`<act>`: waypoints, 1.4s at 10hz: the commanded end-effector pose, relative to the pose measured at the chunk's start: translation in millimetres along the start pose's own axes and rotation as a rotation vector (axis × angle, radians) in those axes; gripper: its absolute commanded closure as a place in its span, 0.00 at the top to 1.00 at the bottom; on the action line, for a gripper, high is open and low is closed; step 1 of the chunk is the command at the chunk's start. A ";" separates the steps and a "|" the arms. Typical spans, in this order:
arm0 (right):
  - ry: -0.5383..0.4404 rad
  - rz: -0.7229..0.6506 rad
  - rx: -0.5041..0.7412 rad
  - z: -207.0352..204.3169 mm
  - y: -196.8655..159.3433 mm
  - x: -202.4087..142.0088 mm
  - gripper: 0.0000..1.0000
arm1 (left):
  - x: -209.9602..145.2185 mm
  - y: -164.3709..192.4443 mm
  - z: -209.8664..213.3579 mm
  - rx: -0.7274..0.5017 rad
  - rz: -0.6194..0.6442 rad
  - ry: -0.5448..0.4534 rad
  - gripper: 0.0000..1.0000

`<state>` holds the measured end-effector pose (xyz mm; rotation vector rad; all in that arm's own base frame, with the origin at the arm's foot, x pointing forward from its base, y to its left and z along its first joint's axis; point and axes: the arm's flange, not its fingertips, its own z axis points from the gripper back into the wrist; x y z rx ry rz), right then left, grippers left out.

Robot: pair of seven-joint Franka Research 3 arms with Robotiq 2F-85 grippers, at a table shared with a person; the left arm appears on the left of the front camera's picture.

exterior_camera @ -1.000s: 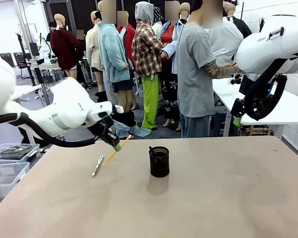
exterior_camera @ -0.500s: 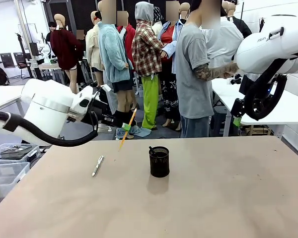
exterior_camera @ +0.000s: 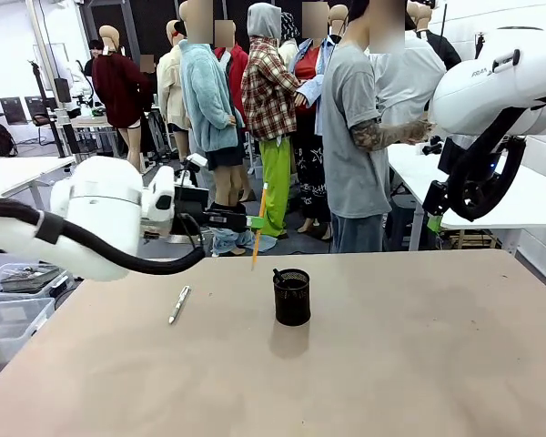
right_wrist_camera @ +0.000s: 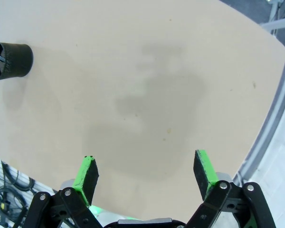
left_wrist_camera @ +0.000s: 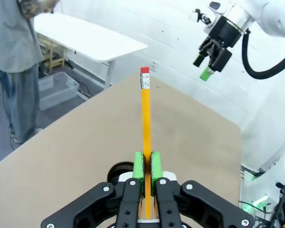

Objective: Place the pens into the pen holder.
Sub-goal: Pick up a writing instrument from the table and place it into the Pen holder.

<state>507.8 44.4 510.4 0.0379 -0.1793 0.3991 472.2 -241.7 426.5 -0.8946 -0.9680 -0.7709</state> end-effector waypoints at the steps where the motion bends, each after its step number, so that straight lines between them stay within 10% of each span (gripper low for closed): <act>1: 0.005 0.000 -0.015 0.0 0.1 -0.2 1.00 | -3.1 2.0 -37.6 0.105 -0.045 -0.041 0.00; 14: 0.005 0.000 -0.015 0.0 0.1 -0.2 1.00 | -51.4 -0.9 -114.0 0.109 -0.148 0.055 0.00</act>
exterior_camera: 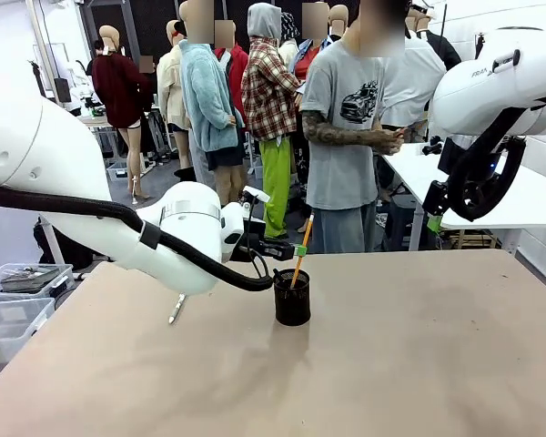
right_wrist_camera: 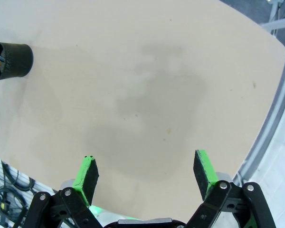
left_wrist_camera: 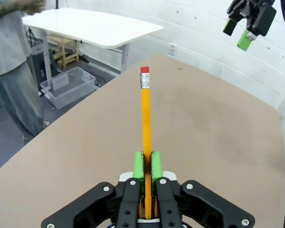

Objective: Place the pens into the pen holder.
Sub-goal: Pick up a writing instrument from the table and place it into the Pen holder.

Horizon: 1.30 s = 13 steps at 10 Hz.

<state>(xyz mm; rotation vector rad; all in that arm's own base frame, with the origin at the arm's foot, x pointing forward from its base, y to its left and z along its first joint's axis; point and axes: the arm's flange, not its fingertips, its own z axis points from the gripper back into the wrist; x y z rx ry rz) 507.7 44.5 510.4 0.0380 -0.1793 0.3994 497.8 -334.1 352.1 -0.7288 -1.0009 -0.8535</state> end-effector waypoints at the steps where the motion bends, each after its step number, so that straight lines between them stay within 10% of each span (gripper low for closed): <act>1: 0.006 0.000 -0.016 0.0 0.0 -0.2 1.00 | -11.4 -3.6 -0.8 0.022 -0.018 0.003 0.00; 6: 0.006 0.000 -0.016 0.0 0.0 -0.2 1.00 | -9.0 -6.9 18.0 0.051 -0.044 -0.021 0.91; 9: 0.006 0.000 -0.016 0.0 0.0 -0.2 1.00 | 14.2 -11.8 62.4 0.110 -0.066 0.002 0.99; 13: 0.006 0.000 -0.016 0.0 0.0 -0.2 1.00 | 58.5 -8.0 157.9 0.315 -0.085 0.282 0.99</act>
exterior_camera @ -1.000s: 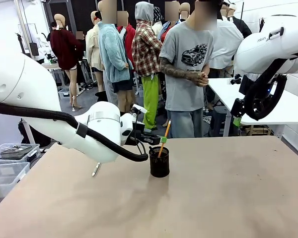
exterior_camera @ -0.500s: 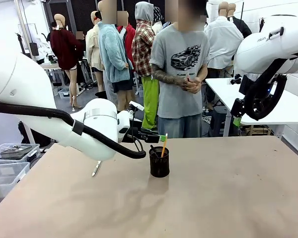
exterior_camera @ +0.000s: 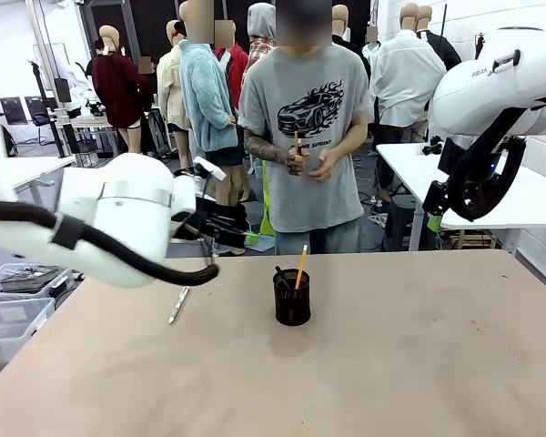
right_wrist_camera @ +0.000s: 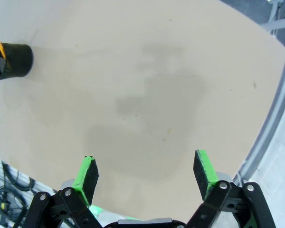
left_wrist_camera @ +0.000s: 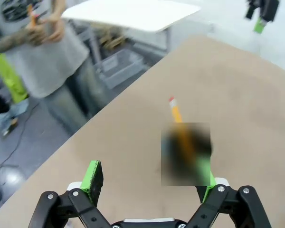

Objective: Place the pens into the pen holder.
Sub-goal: Pick up a writing instrument from the table and place it into the Pen holder.

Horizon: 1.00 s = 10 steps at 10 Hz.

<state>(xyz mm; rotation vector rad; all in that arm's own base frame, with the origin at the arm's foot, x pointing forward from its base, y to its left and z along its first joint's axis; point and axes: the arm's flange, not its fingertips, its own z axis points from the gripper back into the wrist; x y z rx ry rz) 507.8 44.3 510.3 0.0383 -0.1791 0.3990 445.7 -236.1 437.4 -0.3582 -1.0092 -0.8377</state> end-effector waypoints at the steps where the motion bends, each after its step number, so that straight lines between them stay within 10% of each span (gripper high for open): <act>1: 0.005 0.000 -0.016 0.1 0.2 -0.2 1.00 | 19.3 19.8 42.9 0.100 0.020 0.277 0.99; 6: 0.005 0.000 -0.016 0.1 0.2 -0.2 1.00 | 8.2 64.0 83.3 0.256 0.124 0.632 0.99; 10: 0.005 0.000 -0.016 0.1 0.2 -0.2 1.00 | 11.2 95.0 69.1 0.357 0.177 0.724 0.99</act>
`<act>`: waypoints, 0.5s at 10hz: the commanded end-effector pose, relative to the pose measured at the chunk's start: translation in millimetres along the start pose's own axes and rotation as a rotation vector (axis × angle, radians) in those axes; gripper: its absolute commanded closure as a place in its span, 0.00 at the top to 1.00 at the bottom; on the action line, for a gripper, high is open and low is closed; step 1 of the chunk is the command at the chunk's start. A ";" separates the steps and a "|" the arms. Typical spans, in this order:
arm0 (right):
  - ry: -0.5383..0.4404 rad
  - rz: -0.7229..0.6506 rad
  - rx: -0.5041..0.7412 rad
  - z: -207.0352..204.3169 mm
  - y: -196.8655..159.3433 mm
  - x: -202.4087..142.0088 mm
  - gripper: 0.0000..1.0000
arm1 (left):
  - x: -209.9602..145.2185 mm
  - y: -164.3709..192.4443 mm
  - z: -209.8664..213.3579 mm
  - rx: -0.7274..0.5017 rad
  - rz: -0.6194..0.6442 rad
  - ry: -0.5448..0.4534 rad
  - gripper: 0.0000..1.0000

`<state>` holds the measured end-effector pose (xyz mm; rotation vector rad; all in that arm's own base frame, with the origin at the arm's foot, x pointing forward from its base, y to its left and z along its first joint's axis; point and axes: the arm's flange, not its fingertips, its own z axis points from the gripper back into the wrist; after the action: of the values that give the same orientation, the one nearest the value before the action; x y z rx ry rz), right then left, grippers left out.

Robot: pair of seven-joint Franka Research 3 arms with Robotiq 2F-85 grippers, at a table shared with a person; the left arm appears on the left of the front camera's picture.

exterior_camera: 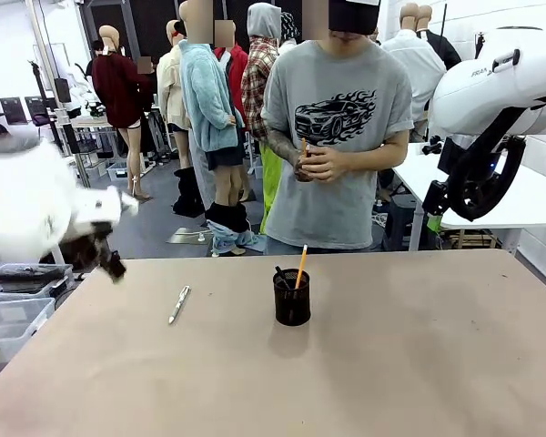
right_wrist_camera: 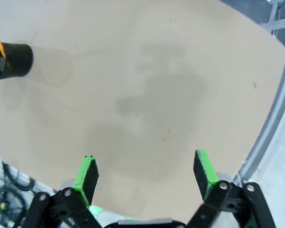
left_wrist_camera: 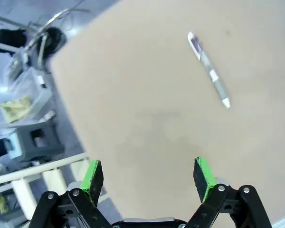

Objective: Place the pens into the pen holder.
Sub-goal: Pick up a writing instrument from the table and place it into the Pen holder.

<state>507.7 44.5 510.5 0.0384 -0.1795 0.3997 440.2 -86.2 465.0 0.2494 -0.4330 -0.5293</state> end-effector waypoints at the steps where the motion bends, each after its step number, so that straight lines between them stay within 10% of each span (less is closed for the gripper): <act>1: 0.006 0.000 -0.016 -0.1 0.0 -0.3 1.00 | 72.4 -15.1 6.2 -0.091 0.019 0.008 0.99; 5: 0.006 0.000 -0.016 -0.1 0.0 -0.3 1.00 | 93.7 -21.0 -20.4 -0.153 0.055 0.068 0.99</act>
<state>507.8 44.5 510.4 0.0384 -0.1793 0.3996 505.2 -156.9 466.9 0.1345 -0.3194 -0.5309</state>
